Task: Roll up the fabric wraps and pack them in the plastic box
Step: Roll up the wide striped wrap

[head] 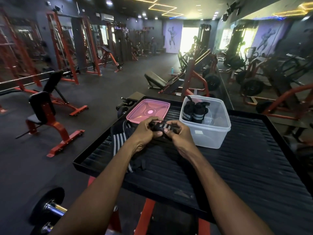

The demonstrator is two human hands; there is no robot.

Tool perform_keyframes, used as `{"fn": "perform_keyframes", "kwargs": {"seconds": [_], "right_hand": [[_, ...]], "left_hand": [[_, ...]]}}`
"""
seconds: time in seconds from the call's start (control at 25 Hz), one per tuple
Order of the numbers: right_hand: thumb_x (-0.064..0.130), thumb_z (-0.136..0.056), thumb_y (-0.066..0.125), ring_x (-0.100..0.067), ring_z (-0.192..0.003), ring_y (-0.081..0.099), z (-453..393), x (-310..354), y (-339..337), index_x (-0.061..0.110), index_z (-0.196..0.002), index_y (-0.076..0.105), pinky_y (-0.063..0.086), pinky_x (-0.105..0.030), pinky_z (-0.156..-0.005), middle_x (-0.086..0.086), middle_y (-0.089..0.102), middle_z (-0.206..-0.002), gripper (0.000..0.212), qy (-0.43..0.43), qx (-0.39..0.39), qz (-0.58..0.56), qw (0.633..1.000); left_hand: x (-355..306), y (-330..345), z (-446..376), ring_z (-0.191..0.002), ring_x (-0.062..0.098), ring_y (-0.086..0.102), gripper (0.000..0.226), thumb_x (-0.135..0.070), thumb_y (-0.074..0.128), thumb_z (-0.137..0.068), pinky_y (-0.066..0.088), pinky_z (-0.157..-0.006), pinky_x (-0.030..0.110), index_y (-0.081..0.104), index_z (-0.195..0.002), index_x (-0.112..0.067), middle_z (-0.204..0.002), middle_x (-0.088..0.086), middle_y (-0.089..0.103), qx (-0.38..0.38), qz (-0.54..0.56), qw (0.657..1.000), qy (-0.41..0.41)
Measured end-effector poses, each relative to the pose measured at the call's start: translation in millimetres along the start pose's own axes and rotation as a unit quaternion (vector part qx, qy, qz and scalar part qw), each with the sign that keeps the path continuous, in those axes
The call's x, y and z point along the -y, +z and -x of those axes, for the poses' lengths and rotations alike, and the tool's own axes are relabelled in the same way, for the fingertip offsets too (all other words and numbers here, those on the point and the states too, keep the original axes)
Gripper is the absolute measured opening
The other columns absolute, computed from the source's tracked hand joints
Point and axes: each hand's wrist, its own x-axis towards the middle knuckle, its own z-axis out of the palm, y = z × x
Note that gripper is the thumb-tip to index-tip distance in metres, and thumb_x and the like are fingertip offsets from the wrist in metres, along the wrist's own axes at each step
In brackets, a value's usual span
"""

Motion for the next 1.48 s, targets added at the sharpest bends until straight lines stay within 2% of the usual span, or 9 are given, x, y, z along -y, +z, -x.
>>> {"fn": "perform_keyframes", "kwargs": {"seconds": [0.2,0.32,0.48,0.72,0.88,1.12,1.24,1.36,1.48], "right_hand": [[-0.002,-0.084,0.074,-0.019,-0.099,0.067,1,6,1,0.017,-0.106,0.067,0.055,-0.031,-0.092,-0.01,0.072,-0.108,0.03,0.033,-0.026,-0.063,0.997],[0.009,-0.081,0.077,-0.02,-0.098,0.068,2,2,-2,0.013,-0.113,0.071,0.052,-0.028,-0.086,-0.005,0.074,-0.106,0.033,0.064,0.051,0.099,0.992],[0.023,-0.077,0.076,-0.023,-0.095,0.069,10,8,0,0.017,-0.103,0.072,0.046,-0.024,-0.074,-0.005,0.075,-0.1,0.027,0.028,0.11,0.317,0.941],[0.024,-0.075,0.082,-0.032,-0.109,0.064,3,4,6,0.012,-0.111,0.067,0.048,-0.032,-0.087,-0.011,0.072,-0.114,0.041,0.004,0.029,0.334,0.942],[0.023,-0.08,0.08,-0.03,-0.112,0.06,5,-2,11,0.013,-0.118,0.061,0.046,-0.034,-0.091,-0.009,0.068,-0.119,0.044,-0.01,0.0,0.321,0.947],[0.015,-0.085,0.076,-0.029,-0.114,0.06,8,-15,13,0.013,-0.126,0.047,0.046,-0.031,-0.088,-0.012,0.064,-0.123,0.051,-0.008,0.007,0.318,0.948],[0.013,-0.084,0.076,-0.031,-0.111,0.061,8,-18,14,0.014,-0.129,0.039,0.051,-0.038,-0.09,-0.014,0.064,-0.12,0.059,-0.024,0.006,0.329,0.944],[0.013,-0.084,0.075,-0.032,-0.112,0.061,11,-20,16,0.011,-0.138,0.031,0.052,-0.043,-0.093,-0.015,0.062,-0.123,0.07,-0.041,0.015,0.363,0.931],[0.016,-0.082,0.076,-0.032,-0.114,0.06,15,-17,16,0.012,-0.141,0.027,0.052,-0.044,-0.094,-0.016,0.06,-0.125,0.076,-0.046,0.018,0.379,0.924]], "left_hand": [[-6,6,-2,-0.1,0.03,0.064,0.05,0.01,0.07,-0.082,0.055,-0.092,0.043,0.053,-0.128,-0.003,-0.11,0.018,0.062,-0.063,0.11,0.991,-0.034],[-1,4,-2,-0.102,0.026,0.065,0.051,0.019,0.066,-0.079,0.056,-0.092,0.038,0.054,-0.121,-0.009,-0.106,0.014,0.066,-0.071,0.01,0.997,-0.03],[1,2,1,-0.099,0.022,0.068,0.061,0.022,0.062,-0.078,0.058,-0.086,0.033,0.048,-0.126,-0.013,-0.105,0.01,0.07,-0.009,-0.163,0.986,0.009],[-11,-1,-4,-0.081,0.014,0.057,0.032,0.005,0.062,-0.088,0.049,-0.067,0.013,0.057,-0.116,-0.01,-0.097,0.002,0.061,-0.106,-0.199,0.973,0.051],[-12,-17,-5,-0.086,0.009,0.06,0.012,-0.004,0.063,-0.092,0.043,-0.082,0.019,0.069,-0.1,-0.01,-0.096,-0.002,0.068,-0.173,-0.324,0.927,0.069],[-13,-42,-3,-0.098,0.012,0.058,0.025,0.006,0.054,-0.092,0.043,-0.087,0.023,0.069,-0.094,-0.014,-0.105,0.004,0.067,-0.207,-0.409,0.886,0.066],[-16,-50,-8,-0.11,0.021,0.055,0.03,0.006,0.06,-0.084,0.044,-0.092,0.029,0.068,-0.109,-0.01,-0.119,0.01,0.063,-0.137,-0.54,0.828,0.066],[-15,-52,-13,-0.133,0.037,0.036,0.051,-0.016,0.063,-0.084,0.035,-0.109,0.054,0.051,-0.134,-0.017,-0.142,0.014,0.043,0.02,-0.67,0.74,-0.06],[-10,-50,-15,-0.135,0.04,0.035,0.053,-0.024,0.063,-0.084,0.032,-0.112,0.057,0.05,-0.135,-0.016,-0.144,0.017,0.042,0.088,-0.707,0.693,-0.109]]}}
